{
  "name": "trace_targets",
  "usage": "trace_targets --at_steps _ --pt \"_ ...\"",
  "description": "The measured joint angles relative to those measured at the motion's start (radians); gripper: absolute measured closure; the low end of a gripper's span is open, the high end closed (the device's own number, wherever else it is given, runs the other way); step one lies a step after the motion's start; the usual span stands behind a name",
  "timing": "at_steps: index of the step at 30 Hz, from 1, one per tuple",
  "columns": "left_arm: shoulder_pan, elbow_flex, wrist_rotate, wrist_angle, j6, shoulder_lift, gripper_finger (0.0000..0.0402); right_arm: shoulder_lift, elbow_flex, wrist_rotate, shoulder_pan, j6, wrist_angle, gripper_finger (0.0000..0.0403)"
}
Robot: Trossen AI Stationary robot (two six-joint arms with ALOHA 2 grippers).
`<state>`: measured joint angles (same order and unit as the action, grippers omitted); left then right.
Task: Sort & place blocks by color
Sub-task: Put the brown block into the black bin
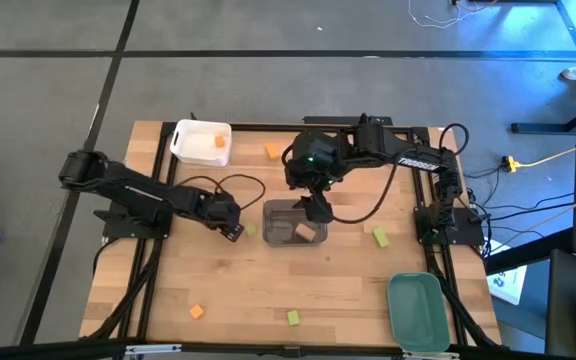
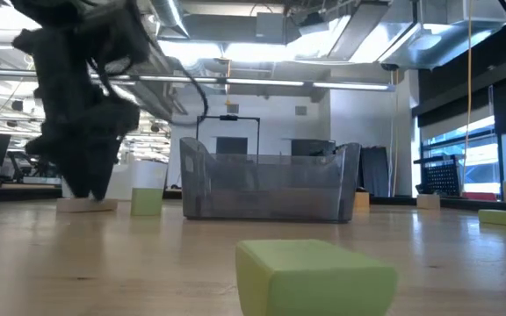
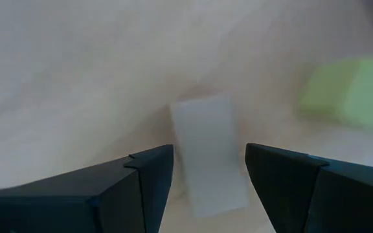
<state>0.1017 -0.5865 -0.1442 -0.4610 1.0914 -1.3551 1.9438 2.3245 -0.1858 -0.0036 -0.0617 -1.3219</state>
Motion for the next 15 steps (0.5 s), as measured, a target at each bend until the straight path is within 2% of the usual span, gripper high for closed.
trace_targets --at_steps 8,11,15 --pt "0.001 -0.019 0.017 -0.001 -0.035 -0.096 0.0218 0.0 0.0 0.0 0.0 -0.003 0.0 0.0159" --pt "-0.001 -0.045 0.015 -0.032 -0.068 -0.099 0.0242 0.0 0.0 0.0 0.0 -0.003 0.0 0.0159" --pt "0.0 -0.093 0.015 -0.079 -0.124 -0.105 0.0296 0.0 0.0 0.0 0.0 -0.016 0.0 0.0159"
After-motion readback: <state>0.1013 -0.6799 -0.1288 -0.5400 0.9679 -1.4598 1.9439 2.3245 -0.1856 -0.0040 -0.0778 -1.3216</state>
